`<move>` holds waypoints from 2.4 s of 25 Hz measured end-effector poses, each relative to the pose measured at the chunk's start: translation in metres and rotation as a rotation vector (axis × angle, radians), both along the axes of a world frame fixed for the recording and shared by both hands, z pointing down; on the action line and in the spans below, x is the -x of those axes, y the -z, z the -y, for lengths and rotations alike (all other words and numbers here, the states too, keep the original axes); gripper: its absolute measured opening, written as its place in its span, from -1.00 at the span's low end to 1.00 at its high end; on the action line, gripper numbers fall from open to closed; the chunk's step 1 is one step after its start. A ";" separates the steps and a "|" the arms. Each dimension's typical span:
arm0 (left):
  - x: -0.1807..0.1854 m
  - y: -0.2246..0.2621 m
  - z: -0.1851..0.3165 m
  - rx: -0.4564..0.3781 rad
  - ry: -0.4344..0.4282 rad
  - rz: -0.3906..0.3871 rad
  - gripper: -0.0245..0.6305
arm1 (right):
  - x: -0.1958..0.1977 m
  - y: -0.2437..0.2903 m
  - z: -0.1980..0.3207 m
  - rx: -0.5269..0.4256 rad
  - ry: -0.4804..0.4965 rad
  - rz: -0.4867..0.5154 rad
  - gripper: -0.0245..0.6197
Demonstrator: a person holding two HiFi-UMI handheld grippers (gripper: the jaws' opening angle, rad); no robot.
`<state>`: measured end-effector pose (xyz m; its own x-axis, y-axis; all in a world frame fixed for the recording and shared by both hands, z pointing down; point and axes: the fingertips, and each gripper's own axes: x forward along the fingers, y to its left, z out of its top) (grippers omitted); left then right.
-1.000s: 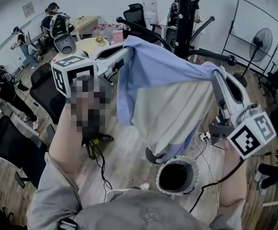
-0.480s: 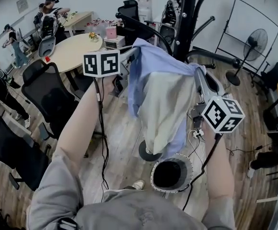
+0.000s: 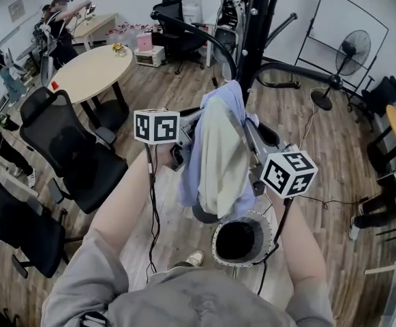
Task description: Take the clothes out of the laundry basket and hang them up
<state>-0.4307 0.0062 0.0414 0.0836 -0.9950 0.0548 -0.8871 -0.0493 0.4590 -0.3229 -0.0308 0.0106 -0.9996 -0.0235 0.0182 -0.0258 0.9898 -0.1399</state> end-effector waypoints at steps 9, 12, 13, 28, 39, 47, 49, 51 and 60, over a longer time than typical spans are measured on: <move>-0.006 -0.035 -0.021 -0.009 0.037 -0.123 -0.45 | -0.021 -0.012 -0.004 0.155 0.058 0.024 -0.39; 0.007 -0.038 -0.037 0.016 0.093 -0.097 -0.25 | -0.035 -0.015 0.003 0.149 0.065 0.003 -0.19; 0.012 -0.038 -0.042 0.028 0.112 -0.078 -0.23 | -0.038 -0.017 0.005 0.142 0.071 -0.012 -0.04; 0.050 0.034 -0.114 0.082 0.351 0.308 0.02 | -0.091 0.042 0.004 -0.057 0.024 0.063 -0.09; -0.075 0.142 -0.099 -0.190 0.147 0.347 -0.04 | -0.161 0.105 0.010 -0.207 -0.118 0.175 -0.22; -0.163 0.153 -0.055 -0.276 -0.013 0.392 -0.24 | -0.231 0.116 0.017 -0.257 -0.247 0.226 -0.21; -0.183 0.145 -0.039 -0.255 -0.068 0.417 -0.25 | -0.244 0.113 0.017 -0.265 -0.293 0.202 -0.26; -0.201 0.137 -0.024 -0.234 -0.118 0.443 -0.27 | -0.256 0.110 0.017 -0.266 -0.344 0.175 -0.33; -0.274 0.087 0.034 -0.207 -0.309 0.428 -0.39 | -0.324 0.067 0.025 -0.231 -0.548 0.057 -0.54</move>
<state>-0.1570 -0.0275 -0.0456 0.3854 -0.9216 -0.0457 -0.9222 -0.3864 0.0144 0.0014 -0.0555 -0.0567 -0.8399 -0.5331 -0.1018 -0.5402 0.8393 0.0612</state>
